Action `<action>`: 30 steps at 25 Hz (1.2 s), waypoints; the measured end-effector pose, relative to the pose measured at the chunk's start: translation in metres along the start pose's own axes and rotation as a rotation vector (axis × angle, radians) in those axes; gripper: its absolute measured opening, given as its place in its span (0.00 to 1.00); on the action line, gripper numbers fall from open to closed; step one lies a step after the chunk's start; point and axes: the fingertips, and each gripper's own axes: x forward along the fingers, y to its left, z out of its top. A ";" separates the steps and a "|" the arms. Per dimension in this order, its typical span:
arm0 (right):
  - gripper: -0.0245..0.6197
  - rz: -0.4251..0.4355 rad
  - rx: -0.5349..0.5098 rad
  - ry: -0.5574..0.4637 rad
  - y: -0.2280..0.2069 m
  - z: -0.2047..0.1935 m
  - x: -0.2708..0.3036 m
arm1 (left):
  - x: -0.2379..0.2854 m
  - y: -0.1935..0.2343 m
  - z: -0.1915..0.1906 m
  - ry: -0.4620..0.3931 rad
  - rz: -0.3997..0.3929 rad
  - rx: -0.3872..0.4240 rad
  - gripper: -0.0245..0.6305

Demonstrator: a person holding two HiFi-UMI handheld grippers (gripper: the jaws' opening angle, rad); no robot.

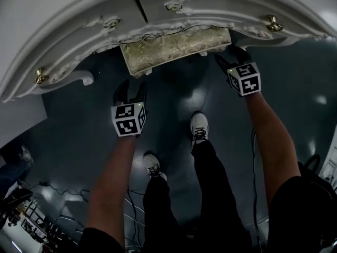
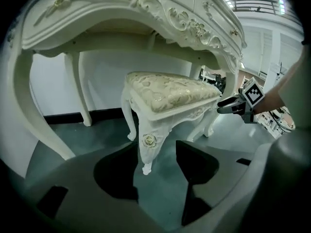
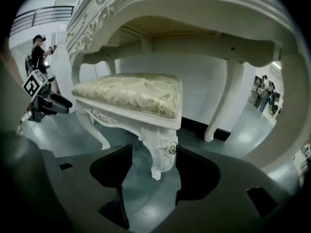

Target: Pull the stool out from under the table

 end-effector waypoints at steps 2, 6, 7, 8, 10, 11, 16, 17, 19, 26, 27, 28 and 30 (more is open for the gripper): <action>0.48 -0.005 -0.058 0.021 -0.005 -0.004 0.010 | 0.010 0.001 -0.002 0.001 -0.002 0.023 0.41; 0.49 -0.018 -0.068 -0.020 -0.016 0.019 -0.003 | 0.003 -0.005 0.017 -0.029 0.005 0.100 0.42; 0.49 -0.008 -0.074 -0.031 -0.016 0.024 -0.006 | 0.002 -0.006 0.021 -0.032 0.007 0.107 0.42; 0.49 0.006 -0.078 -0.038 -0.016 0.027 -0.007 | 0.004 -0.005 0.022 -0.033 0.008 0.113 0.42; 0.49 0.029 -0.085 -0.041 -0.013 0.028 -0.006 | 0.011 -0.004 0.022 -0.032 0.009 0.126 0.42; 0.49 0.034 -0.099 -0.035 -0.011 0.028 -0.005 | 0.015 -0.002 0.022 -0.032 0.010 0.128 0.42; 0.49 0.034 -0.113 -0.006 -0.010 0.027 0.009 | 0.029 0.002 0.023 -0.012 0.005 0.141 0.42; 0.49 0.036 -0.099 -0.008 -0.010 0.028 0.011 | 0.032 0.002 0.024 -0.010 0.002 0.145 0.42; 0.49 0.038 -0.083 -0.012 -0.008 0.028 0.014 | 0.034 0.001 0.026 -0.019 0.000 0.148 0.42; 0.49 0.015 -0.054 -0.001 -0.007 0.026 0.012 | 0.032 0.004 0.025 -0.037 0.012 0.132 0.42; 0.49 0.013 -0.054 -0.007 -0.006 0.026 0.012 | 0.031 0.004 0.025 -0.036 0.013 0.135 0.42; 0.49 0.010 -0.055 -0.008 -0.005 0.025 0.011 | 0.030 0.005 0.024 -0.034 0.013 0.139 0.42; 0.49 -0.005 -0.061 -0.001 -0.004 0.021 0.009 | 0.028 0.007 0.022 -0.033 0.014 0.150 0.42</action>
